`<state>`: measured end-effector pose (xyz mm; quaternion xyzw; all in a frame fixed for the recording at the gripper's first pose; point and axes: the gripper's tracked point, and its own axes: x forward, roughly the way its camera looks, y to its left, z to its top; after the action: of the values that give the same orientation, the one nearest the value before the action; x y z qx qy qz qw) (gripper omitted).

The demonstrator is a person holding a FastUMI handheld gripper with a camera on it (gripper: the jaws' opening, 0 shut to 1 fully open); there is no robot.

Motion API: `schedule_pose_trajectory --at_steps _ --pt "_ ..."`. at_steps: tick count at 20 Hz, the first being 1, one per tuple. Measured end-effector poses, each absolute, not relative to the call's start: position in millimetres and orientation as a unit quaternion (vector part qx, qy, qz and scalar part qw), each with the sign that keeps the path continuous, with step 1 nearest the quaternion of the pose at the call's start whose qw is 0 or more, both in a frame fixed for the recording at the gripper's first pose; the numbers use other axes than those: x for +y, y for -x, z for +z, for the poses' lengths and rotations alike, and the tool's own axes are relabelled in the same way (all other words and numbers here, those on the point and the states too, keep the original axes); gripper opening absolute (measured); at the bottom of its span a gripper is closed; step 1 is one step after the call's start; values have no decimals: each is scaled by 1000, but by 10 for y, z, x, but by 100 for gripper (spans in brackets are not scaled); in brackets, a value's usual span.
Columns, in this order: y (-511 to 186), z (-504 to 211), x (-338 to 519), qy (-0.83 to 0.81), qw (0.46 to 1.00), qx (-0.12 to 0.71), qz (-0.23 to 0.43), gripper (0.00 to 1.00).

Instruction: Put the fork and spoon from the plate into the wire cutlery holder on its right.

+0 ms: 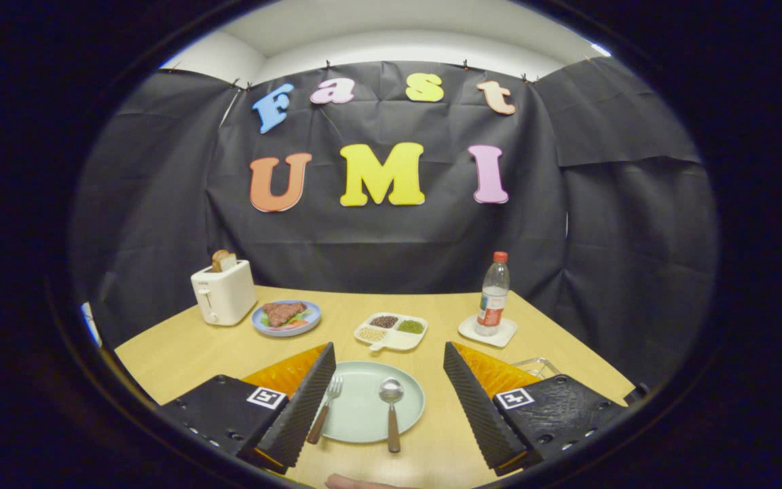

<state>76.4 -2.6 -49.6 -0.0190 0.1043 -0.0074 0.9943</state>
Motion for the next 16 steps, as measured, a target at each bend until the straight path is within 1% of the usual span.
schedule_pose_trajectory --at_steps 6,11,12,14,15,16 --pt "-1151 -1025 37 25 974 226 5 95" --pt "-1260 -1559 70 16 933 358 21 93" --pt "-1275 -1630 86 13 926 376 22 91" --pt "-1313 -1743 27 16 914 404 18 81" --pt "-1324 -1798 15 12 910 415 14 81" --pt "-1324 -1847 1 10 904 428 7 78"
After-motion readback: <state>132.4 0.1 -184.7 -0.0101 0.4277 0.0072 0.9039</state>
